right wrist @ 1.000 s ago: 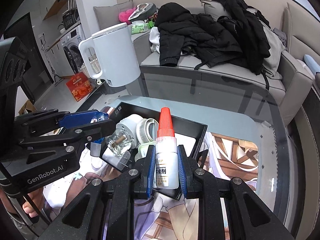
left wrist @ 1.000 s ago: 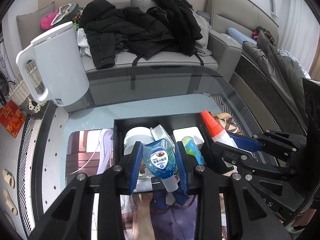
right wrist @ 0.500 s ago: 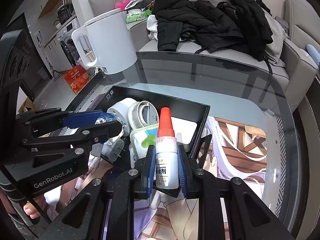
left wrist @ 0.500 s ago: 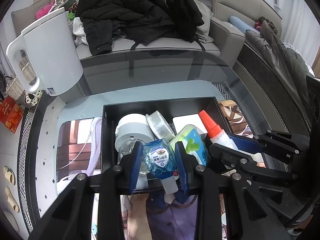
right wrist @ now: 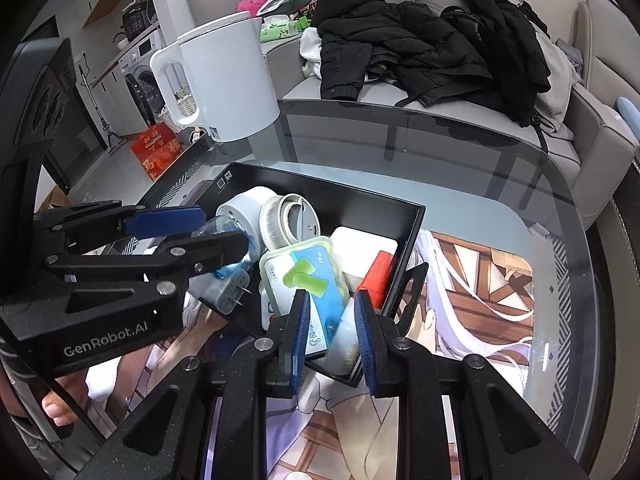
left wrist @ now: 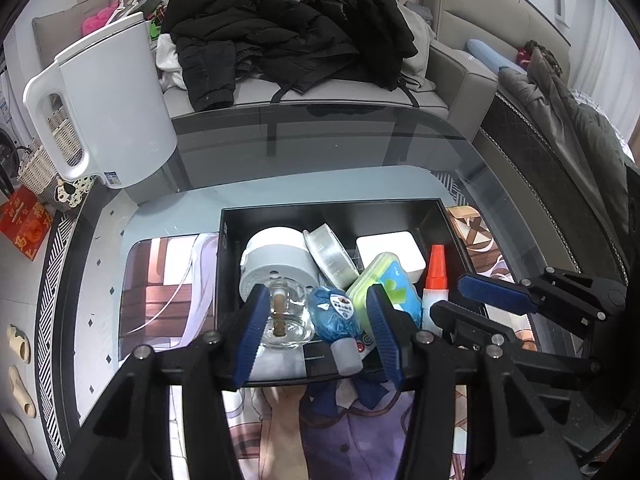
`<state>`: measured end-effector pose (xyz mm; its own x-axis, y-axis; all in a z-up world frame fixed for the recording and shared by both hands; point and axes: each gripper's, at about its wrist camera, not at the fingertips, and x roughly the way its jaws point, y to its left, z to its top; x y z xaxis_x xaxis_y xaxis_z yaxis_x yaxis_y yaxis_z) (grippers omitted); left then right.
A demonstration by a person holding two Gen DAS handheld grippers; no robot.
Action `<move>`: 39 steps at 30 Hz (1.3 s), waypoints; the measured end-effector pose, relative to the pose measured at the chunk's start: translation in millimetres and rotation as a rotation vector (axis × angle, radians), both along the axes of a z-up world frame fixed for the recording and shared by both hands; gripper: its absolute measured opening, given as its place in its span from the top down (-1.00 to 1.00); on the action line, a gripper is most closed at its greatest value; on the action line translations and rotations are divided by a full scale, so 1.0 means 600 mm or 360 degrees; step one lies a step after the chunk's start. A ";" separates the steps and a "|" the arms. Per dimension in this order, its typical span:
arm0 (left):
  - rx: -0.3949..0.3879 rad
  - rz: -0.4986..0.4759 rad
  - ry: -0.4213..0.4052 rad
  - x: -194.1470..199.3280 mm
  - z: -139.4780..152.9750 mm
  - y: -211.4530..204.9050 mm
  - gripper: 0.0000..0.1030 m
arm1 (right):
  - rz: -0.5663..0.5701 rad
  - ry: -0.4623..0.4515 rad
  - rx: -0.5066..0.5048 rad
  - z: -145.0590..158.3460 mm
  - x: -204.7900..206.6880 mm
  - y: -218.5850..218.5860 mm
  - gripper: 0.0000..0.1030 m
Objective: Organize rigid objects
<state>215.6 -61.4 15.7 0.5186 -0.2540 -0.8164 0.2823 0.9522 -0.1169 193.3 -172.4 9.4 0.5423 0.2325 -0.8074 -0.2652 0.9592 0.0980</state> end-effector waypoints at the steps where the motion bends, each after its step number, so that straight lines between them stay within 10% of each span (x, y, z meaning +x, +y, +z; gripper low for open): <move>1: 0.0003 0.0003 -0.0010 -0.002 0.001 0.002 0.03 | 0.0001 -0.0012 -0.0005 0.003 -0.002 0.000 0.45; 6: -0.0017 0.0006 -0.0059 -0.023 0.016 0.015 0.00 | -0.0020 -0.0107 -0.0001 0.024 -0.028 -0.002 -0.35; 10: -0.0042 0.0033 -0.0136 -0.057 0.037 0.031 -0.03 | -0.0063 -0.0155 0.0045 0.045 -0.053 -0.016 -0.60; 15: 0.0004 0.0035 -0.0300 -0.116 0.057 0.046 -0.73 | -0.0109 -0.0193 0.0031 0.053 -0.097 -0.029 -0.84; 39: 0.0029 -0.0007 -0.0411 -0.218 0.062 0.073 -0.74 | -0.0176 -0.0412 -0.0055 0.048 -0.221 0.005 -0.90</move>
